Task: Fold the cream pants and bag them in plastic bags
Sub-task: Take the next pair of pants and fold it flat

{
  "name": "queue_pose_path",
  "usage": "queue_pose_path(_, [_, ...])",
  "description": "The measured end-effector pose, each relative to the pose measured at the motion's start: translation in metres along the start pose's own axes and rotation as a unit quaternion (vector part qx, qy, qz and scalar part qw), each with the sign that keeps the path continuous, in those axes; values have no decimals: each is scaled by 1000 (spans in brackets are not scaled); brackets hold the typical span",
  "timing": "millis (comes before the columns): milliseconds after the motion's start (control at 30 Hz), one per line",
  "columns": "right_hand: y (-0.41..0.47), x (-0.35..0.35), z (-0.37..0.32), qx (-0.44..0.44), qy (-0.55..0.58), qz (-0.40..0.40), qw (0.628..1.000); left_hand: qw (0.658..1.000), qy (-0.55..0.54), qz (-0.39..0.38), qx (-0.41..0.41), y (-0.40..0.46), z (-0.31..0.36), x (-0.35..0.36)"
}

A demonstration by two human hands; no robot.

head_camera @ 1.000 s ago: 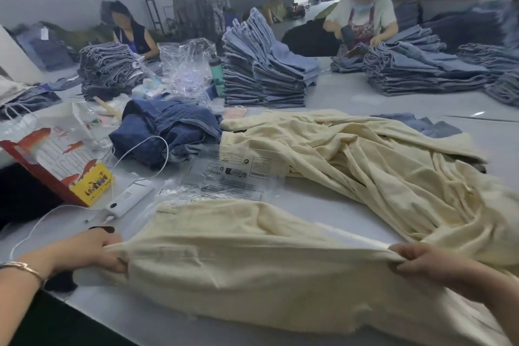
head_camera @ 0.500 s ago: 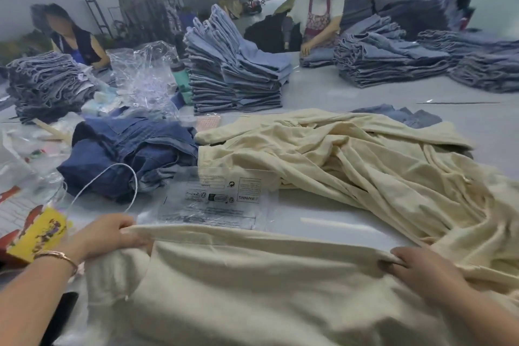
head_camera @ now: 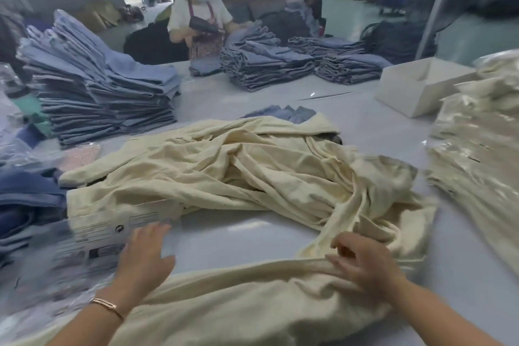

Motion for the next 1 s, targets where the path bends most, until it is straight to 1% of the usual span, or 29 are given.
queue_pose_path(67, [-2,-25,32,-8,-8,172,985,993,-74,0,88,12,69,6])
queue_pose_path(100, [0,-38,51,6,-28,228,973,985,-115,-8,131,15,105,10])
queue_pose_path(133, [6,-47,72,41,-55,248,966,974,-153,-25,165,18,138,17])
queue_pose_path(167, [15,-55,94,95,-87,235,963,965,-178,-57,183,21,169,25])
queue_pose_path(200, [23,-59,119,155,-123,183,963,958,-196,-90,187,23,198,35])
queue_pose_path(233, [33,-64,145,200,-159,104,961,954,-214,-117,172,30,227,45])
queue_pose_path(267, [41,-61,157,215,-164,31,962,949,-247,-133,145,33,241,53])
queue_pose_path(300, [49,-61,170,199,-154,-32,967,941,-289,-132,113,40,258,59])
queue_pose_path(367, [59,-66,185,131,-158,-102,973,933,-345,-93,46,60,291,66])
queue_pose_path(400, [60,-67,187,101,-175,-122,972,931,-358,-74,6,71,300,68])
queue_pose_path(433, [59,-66,192,81,-197,-133,968,921,-383,-59,-40,83,307,73])
queue_pose_path(467, [58,-67,194,67,-212,-131,966,891,-441,-50,-94,93,314,76])
queue_pose_path(500, [59,-69,194,56,-228,-122,964,847,-509,-36,-150,102,319,80])
queue_pose_path(533, [61,-73,193,52,-215,-97,970,815,-543,-22,-202,109,322,84])
queue_pose_path(567, [66,-76,191,49,-185,-63,980,803,-548,-15,-232,116,324,88])
queue_pose_path(600, [73,-81,191,56,-162,-24,985,799,-544,-7,-255,122,326,90])
queue_pose_path(633, [83,-86,190,68,-156,10,985,797,-543,3,-265,128,330,90])
queue_pose_path(667, [95,-90,186,73,-157,25,985,787,-551,9,-276,133,334,89])
queue_pose_path(700, [106,-91,180,58,-174,27,983,774,-566,9,-284,137,336,89])
queue_pose_path(733, [117,-89,173,24,-186,26,982,764,-574,4,-293,141,337,88])
queue_pose_path(800, [137,-80,156,-67,-200,-5,977,764,-568,-15,-307,148,339,89])
queue_pose_path(833, [143,-72,148,-112,-214,-26,970,768,-559,-29,-311,153,339,91])
queue_pose_path(900, [150,-57,137,-188,-231,-43,954,761,-563,-70,-314,164,339,96])
queue_pose_path(967, [149,-53,130,-249,-242,-16,938,748,-581,-86,-309,177,338,94])
queue_pose_path(1000, [148,-55,129,-257,-235,13,937,742,-594,-81,-300,185,338,89])
Point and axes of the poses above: each hand's wrist, its own y-axis towards the middle knuckle, its own x-axis out of the palm, z = x × y, the point moved 3 cm from there along y, towards the middle knuckle, and after that the axes turned 11 degrees about x, right-handed, at the moved point
